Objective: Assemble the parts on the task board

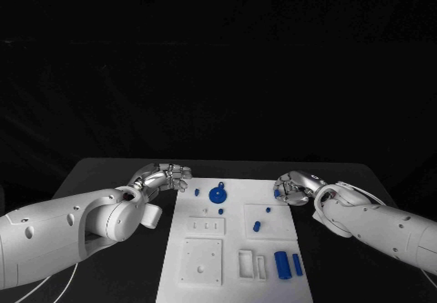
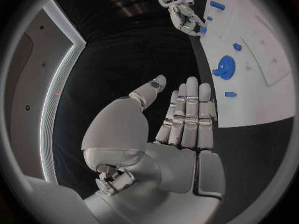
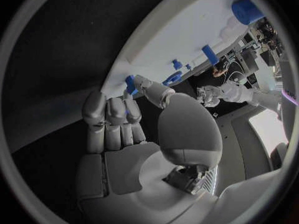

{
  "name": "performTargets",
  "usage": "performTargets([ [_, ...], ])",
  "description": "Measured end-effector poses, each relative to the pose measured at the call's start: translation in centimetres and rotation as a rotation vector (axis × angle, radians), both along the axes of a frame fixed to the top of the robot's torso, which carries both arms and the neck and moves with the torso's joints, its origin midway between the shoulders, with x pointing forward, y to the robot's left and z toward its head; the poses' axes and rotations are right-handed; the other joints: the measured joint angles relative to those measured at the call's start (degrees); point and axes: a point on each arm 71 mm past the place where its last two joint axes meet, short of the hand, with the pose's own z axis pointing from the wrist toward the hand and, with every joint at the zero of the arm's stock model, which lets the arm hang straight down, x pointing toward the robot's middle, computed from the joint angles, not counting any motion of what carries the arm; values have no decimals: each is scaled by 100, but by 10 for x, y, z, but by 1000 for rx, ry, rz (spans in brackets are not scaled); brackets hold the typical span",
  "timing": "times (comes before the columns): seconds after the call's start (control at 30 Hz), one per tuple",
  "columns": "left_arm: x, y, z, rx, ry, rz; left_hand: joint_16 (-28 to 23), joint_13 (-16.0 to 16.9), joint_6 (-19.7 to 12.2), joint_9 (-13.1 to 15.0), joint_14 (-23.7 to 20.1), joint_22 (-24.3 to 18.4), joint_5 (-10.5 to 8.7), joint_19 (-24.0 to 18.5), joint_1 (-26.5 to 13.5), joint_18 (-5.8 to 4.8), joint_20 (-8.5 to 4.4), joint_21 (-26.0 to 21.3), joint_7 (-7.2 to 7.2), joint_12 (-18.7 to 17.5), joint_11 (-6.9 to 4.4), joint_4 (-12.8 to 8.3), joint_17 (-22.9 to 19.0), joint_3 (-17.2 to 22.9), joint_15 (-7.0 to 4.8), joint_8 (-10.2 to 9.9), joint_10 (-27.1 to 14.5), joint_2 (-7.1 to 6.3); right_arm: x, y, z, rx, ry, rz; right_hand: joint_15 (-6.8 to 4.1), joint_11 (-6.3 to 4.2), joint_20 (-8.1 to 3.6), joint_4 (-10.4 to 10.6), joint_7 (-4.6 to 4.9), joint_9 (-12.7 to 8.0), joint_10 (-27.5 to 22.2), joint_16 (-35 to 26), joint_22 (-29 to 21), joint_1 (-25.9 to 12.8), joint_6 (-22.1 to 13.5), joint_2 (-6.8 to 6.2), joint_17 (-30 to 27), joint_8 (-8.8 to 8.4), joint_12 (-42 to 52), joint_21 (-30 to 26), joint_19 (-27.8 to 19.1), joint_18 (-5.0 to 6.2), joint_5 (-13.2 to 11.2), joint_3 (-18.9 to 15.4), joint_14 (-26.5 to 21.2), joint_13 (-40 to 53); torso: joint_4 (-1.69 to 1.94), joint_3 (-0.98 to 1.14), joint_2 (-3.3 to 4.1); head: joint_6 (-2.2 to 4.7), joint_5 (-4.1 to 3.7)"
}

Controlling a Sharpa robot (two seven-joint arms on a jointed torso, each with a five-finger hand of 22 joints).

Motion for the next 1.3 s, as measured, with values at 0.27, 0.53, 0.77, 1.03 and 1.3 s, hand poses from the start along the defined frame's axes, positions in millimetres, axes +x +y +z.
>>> performTargets([
  [0.27,0,0,0,0,0,0,0,0,0,0,0,-1,0,8,0,0,8,22,0,0,-1,0,0,0,0,0,-1,0,0,1,0,3,-3,2,-83,-59,-4,-9,-113,34,61,0,0,-27,209,92,25,87,29,0,-4,0,0,22,-20,0,-1,3,0,-13,13],
  [0.53,0,0,0,0,0,1,22,0,0,0,-21,-1,0,8,0,0,9,22,0,0,-1,0,-5,0,-21,0,-1,0,-1,2,2,9,-17,1,-153,-131,-23,-43,-188,57,132,-14,0,-91,285,261,49,173,69,14,-24,6,-5,52,-10,0,-4,1,-1,-20,18],
  [0.77,0,0,0,0,0,1,22,0,0,3,-21,-1,0,9,0,0,9,22,0,0,-2,0,-5,0,-21,0,-2,0,-3,7,5,22,-47,-3,-162,-152,-22,-98,-193,57,152,-23,0,-90,290,333,61,206,96,25,-23,12,-18,60,-2,0,-1,-2,-2,-18,18],
  [1.03,0,1,0,1,1,2,22,0,0,5,-21,-1,0,9,0,0,9,22,0,0,-2,0,-4,0,-21,0,-2,0,-7,13,9,40,-79,-5,-163,-172,-21,-137,-193,56,173,-23,0,-90,290,360,66,207,118,25,-22,14,-19,85,-3,0,3,-4,-4,-10,29],
  [1.3,-1,2,0,2,3,5,22,14,0,11,-21,-1,0,9,-25,0,9,22,0,0,-29,0,-4,0,-21,0,89,25,-13,22,13,61,-98,5,-201,-172,-21,-153,-202,56,173,-23,0,-90,299,360,68,207,118,25,-22,26,-19,100,-3,0,-4,-4,-5,-15,31],
])
